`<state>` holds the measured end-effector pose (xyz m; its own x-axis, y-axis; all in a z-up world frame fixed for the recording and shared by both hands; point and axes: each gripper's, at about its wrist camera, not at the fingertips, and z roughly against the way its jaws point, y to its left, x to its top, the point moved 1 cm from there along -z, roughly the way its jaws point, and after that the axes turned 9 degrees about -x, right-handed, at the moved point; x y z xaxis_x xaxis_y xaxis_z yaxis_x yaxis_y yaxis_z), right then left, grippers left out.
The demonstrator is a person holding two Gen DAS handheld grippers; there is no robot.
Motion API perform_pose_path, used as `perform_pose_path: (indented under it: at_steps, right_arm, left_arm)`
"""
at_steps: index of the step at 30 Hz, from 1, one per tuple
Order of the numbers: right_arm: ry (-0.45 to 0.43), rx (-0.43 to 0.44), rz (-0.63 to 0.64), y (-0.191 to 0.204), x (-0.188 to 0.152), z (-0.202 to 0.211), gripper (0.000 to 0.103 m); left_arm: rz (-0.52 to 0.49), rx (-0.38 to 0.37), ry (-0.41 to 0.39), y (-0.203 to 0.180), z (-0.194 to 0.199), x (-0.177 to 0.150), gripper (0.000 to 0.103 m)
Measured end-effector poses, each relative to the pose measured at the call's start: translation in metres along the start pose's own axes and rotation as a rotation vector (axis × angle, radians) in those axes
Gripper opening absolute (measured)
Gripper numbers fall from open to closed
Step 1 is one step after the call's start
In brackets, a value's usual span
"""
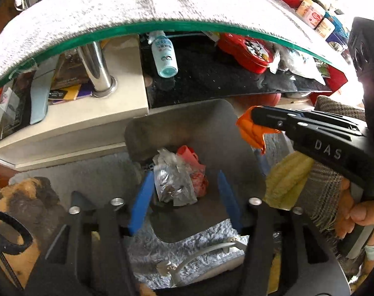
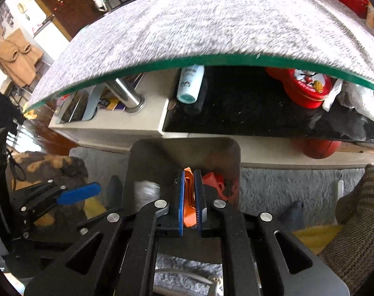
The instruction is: Collect trash
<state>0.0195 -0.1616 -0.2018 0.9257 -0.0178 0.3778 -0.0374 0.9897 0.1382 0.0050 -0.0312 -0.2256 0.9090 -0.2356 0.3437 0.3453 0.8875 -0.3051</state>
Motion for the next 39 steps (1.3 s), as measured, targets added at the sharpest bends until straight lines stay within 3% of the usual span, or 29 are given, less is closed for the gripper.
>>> perform_pose_path:
  at_steps: [1, 3, 4, 5, 9, 12, 14, 21, 25, 32, 36, 39]
  right_arm:
    - [-0.004, -0.005, -0.008, -0.002, 0.001, 0.001, 0.012]
    - [-0.014, -0.012, -0.023, -0.006, 0.004, 0.004, 0.031]
    - [-0.026, -0.015, -0.029, -0.009, 0.005, 0.007, 0.055]
    - [-0.038, -0.016, -0.033, -0.010, 0.006, 0.009, 0.065]
    - [-0.072, -0.007, -0.047, -0.015, 0.013, 0.023, 0.070]
    - [-0.120, -0.006, -0.048, -0.017, 0.018, 0.043, 0.084]
    - [-0.174, -0.020, -0.039, -0.018, 0.025, 0.063, 0.100]
    - [-0.351, -0.095, -0.005, -0.018, 0.048, 0.134, 0.100]
    - [-0.465, -0.196, -0.003, -0.018, 0.052, 0.172, 0.100]
    - [-0.676, -0.246, -0.029, -0.016, 0.060, 0.248, 0.100]
    - [-0.737, -0.293, -0.057, -0.016, 0.061, 0.273, 0.100]
    - [-0.747, -0.290, -0.066, -0.013, 0.055, 0.278, 0.100]
  left_arm:
    - [0.002, 0.001, -0.007, 0.001, 0.002, 0.001, 0.063]
    - [0.006, 0.004, -0.021, 0.002, 0.008, 0.002, 0.068]
    - [0.006, 0.009, -0.031, 0.002, 0.011, 0.003, 0.073]
    - [0.005, 0.012, -0.038, 0.002, 0.014, 0.003, 0.075]
    - [0.000, 0.024, -0.075, 0.001, 0.030, 0.008, 0.084]
    - [-0.006, 0.037, -0.116, 0.000, 0.048, 0.012, 0.088]
    - [-0.012, 0.053, -0.156, 0.000, 0.064, 0.018, 0.091]
    - [-0.074, 0.136, -0.419, -0.023, 0.160, 0.051, 0.095]
    - [-0.131, 0.201, -0.537, -0.042, 0.199, 0.062, 0.095]
    - [-0.178, 0.219, -0.671, -0.064, 0.247, 0.075, 0.095]
    - [-0.179, 0.271, -0.769, -0.078, 0.276, 0.073, 0.095]
    - [-0.153, 0.250, -0.796, -0.082, 0.284, 0.070, 0.095]
